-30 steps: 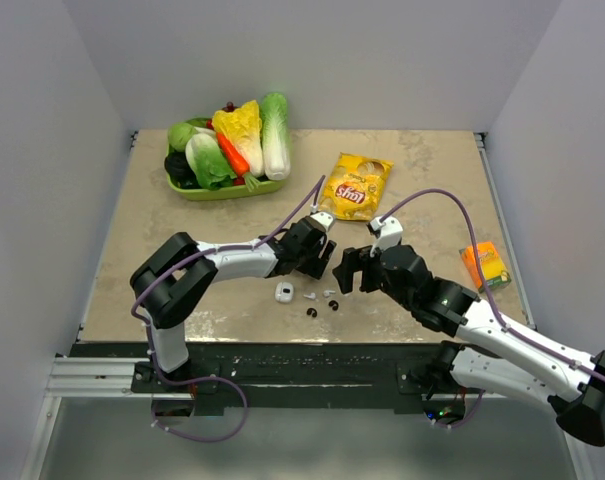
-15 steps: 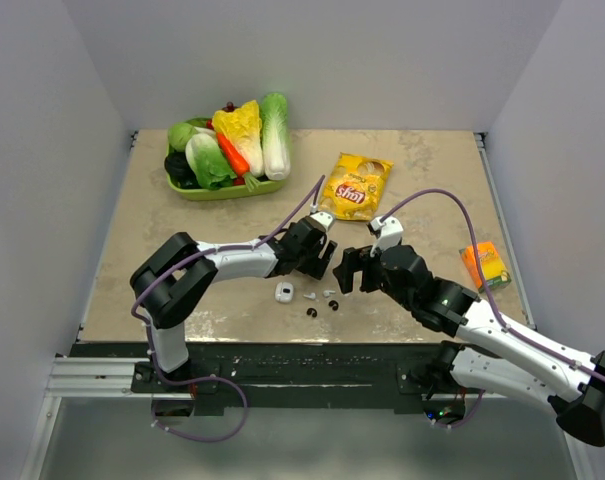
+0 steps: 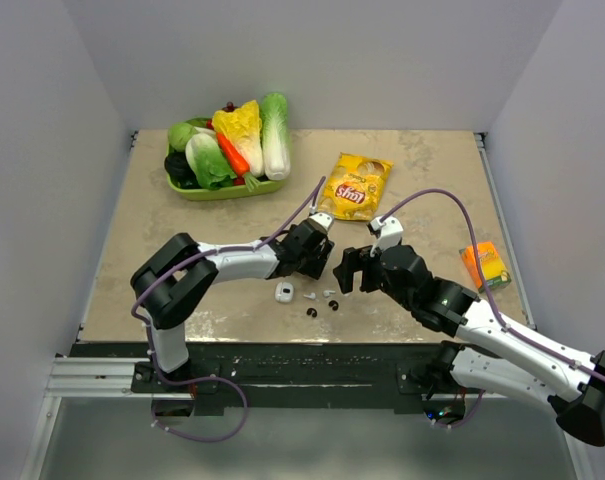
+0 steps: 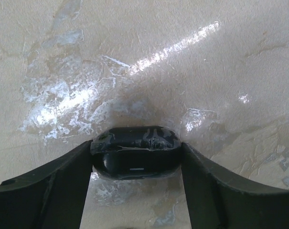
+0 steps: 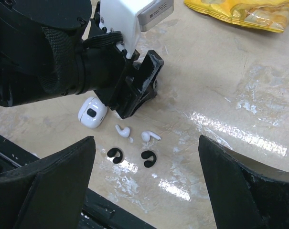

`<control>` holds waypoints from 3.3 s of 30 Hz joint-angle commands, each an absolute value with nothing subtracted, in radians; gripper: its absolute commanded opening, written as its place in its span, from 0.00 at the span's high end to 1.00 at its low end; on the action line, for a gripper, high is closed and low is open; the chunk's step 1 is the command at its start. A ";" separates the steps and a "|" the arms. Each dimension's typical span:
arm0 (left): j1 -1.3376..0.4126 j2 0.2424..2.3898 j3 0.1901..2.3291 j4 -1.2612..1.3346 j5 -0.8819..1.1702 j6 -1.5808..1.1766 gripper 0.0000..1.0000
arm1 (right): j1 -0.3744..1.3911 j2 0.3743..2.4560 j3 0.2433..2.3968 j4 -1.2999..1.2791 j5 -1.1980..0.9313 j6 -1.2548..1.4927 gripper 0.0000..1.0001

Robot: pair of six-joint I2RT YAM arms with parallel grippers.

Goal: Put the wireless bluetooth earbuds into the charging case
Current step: Pick up the charging case from the center of the board, then open the charging case, then pass from the left arm to the right

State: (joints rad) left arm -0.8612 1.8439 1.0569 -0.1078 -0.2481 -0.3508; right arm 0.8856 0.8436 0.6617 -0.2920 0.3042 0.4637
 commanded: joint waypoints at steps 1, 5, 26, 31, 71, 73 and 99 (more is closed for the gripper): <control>-0.870 1.871 1.048 -0.137 -0.239 -0.373 0.40 | 0.890 0.827 0.684 -0.287 0.324 0.472 0.08; -0.873 1.810 1.014 -0.094 -0.244 -0.368 0.57 | 0.890 0.819 0.692 -0.293 0.328 0.479 0.08; -1.015 1.284 0.112 1.378 -0.009 -0.021 0.95 | 0.890 0.977 0.925 -0.296 0.236 0.436 0.05; -1.022 1.321 0.057 1.561 0.021 0.046 1.00 | 0.890 1.008 0.933 -0.325 0.158 0.399 0.05; -1.022 1.218 0.129 1.477 0.098 0.186 1.00 | 0.931 1.172 0.896 -0.250 0.094 0.436 0.25; -1.022 1.220 0.126 1.479 0.097 0.186 1.00 | 0.931 1.158 0.893 -0.250 0.101 0.439 0.25; -1.022 1.215 0.133 1.451 0.069 0.175 1.00 | 0.931 1.060 0.879 -0.206 0.063 0.443 0.36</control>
